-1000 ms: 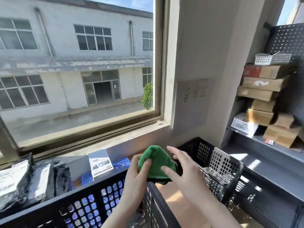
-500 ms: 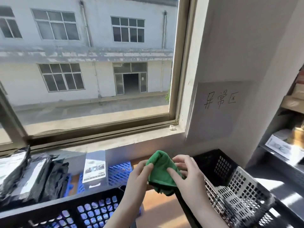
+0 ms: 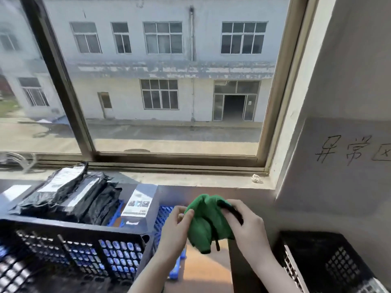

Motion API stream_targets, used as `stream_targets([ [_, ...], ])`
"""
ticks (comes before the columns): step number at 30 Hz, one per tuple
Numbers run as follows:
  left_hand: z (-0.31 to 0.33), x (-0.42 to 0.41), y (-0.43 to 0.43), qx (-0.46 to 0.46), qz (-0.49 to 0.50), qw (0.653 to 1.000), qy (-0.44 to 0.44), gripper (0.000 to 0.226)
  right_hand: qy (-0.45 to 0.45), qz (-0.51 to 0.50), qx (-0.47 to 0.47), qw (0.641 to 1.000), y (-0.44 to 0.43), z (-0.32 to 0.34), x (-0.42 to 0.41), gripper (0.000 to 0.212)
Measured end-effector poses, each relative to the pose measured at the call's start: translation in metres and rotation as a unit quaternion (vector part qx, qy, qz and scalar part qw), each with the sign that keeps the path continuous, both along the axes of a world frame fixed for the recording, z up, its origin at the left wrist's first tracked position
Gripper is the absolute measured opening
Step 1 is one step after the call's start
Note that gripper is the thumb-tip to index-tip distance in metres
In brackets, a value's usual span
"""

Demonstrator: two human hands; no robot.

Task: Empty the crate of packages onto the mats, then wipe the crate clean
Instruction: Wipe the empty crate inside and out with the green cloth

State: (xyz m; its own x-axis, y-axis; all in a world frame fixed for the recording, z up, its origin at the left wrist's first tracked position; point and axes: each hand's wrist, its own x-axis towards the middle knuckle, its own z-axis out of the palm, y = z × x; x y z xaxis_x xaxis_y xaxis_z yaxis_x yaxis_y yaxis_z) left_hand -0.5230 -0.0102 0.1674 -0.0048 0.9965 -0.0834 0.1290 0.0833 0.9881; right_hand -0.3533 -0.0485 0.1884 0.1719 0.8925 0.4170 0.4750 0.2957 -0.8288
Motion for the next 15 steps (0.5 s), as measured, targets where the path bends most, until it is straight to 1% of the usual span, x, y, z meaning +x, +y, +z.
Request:
stream_targets([
  [2,-0.005,0.002,-0.002,-0.01,0.007,0.999,0.036,0.013,0.018,0.02,-0.006,1.0,0.008,0.006,0.008,0.023],
  [3,-0.006,0.004,-0.004,-0.021,-0.001,0.999,0.04,0.013,0.025,0.034,-0.011,0.999,0.012,0.009,0.012,0.021],
  [4,-0.005,0.005,-0.005,-0.028,-0.016,0.999,0.03,0.023,0.031,0.051,-0.017,0.998,0.016,0.012,0.014,0.02],
  [5,-0.005,0.005,-0.005,-0.028,-0.039,0.999,0.01,0.039,0.031,0.069,-0.022,0.997,0.02,0.016,0.016,0.02],
  [7,-0.004,0.007,-0.005,-0.004,-0.069,0.998,0.002,0.065,0.017,0.097,-0.026,0.995,0.027,0.024,0.019,0.017],
  [9,-0.001,0.01,-0.003,0.03,-0.066,0.997,0.015,0.076,0.004,0.117,-0.024,0.993,0.033,0.034,0.024,0.015],
  [11,0.004,0.012,0.002,0.059,-0.06,0.996,0.006,0.075,-0.006,0.132,-0.019,0.991,0.039,0.043,0.029,0.015],
  [13,0.008,0.015,0.007,0.071,-0.07,0.995,0.005,0.063,-0.016,0.137,-0.012,0.99,0.045,0.05,0.034,0.015],
  [15,0.01,0.019,0.012,0.081,-0.085,0.993,0.026,0.051,-0.008,0.118,0.002,0.993,0.05,0.055,0.039,0.014],
])
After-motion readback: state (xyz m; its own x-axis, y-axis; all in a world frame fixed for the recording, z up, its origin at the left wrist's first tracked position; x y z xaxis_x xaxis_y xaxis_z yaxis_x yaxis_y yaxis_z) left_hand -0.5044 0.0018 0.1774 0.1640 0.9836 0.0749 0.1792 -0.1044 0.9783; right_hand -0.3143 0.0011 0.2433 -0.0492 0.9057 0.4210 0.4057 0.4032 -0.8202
